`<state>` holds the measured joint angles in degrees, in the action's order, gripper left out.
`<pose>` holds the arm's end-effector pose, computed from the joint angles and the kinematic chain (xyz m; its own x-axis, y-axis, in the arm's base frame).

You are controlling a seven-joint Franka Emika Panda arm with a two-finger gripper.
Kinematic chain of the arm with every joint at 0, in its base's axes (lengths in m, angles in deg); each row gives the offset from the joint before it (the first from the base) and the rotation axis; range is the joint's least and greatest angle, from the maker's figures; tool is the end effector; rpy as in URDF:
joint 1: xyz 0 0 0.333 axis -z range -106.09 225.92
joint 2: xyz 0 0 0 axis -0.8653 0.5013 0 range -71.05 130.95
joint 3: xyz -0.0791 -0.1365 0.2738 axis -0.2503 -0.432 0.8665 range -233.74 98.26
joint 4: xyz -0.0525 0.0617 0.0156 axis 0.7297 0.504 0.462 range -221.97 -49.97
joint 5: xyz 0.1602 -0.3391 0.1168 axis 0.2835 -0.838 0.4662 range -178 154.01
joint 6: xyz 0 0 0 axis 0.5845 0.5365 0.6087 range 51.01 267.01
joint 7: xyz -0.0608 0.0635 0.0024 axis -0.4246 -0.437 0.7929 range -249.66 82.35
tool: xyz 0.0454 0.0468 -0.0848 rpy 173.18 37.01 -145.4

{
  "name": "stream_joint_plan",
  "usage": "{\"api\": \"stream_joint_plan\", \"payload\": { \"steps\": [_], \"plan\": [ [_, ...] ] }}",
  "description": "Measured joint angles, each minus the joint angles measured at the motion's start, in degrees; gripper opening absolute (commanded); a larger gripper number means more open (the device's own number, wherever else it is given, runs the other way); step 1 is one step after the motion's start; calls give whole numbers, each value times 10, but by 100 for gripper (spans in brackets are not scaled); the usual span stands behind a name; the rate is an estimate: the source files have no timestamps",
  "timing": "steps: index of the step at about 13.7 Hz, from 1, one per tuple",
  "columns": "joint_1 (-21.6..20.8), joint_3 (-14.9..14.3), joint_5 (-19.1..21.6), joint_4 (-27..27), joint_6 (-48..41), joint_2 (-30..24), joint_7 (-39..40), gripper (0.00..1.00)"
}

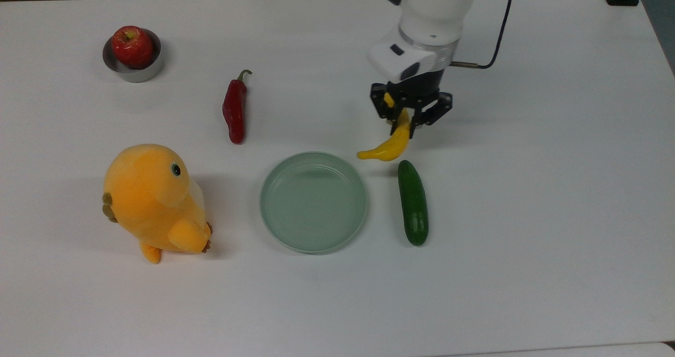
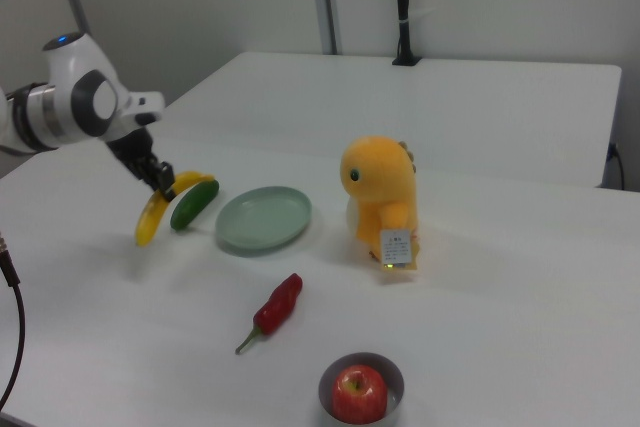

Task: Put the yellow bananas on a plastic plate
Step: 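Carry the held banana over the pale green plate and lower it, then open the gripper to release the banana onto the plate and rise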

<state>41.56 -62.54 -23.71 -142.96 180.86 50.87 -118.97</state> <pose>0.6232 0.2586 0.4047 0.9671 -0.0965 0.2352 -0.1028 -0.9946 0.0145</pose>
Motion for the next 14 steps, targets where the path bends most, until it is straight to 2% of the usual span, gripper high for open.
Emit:
{"api": "stream_joint_plan", "payload": {
  "steps": [3, 6, 8, 12, 13, 14],
  "plan": [
    [19, -15, 1, 22, 9, 0, 0, 0],
    [43, -30, 17, 32, 56, 2, -1, 0],
    [60, -32, 36, 32, 89, 10, -10, 0],
    [72, -40, 41, 31, 147, 39, -36, 0],
    [73, -43, 41, 31, 162, 50, -39, 5],
    [73, -45, 41, 32, 168, 56, -40, 24]
  ]
}}
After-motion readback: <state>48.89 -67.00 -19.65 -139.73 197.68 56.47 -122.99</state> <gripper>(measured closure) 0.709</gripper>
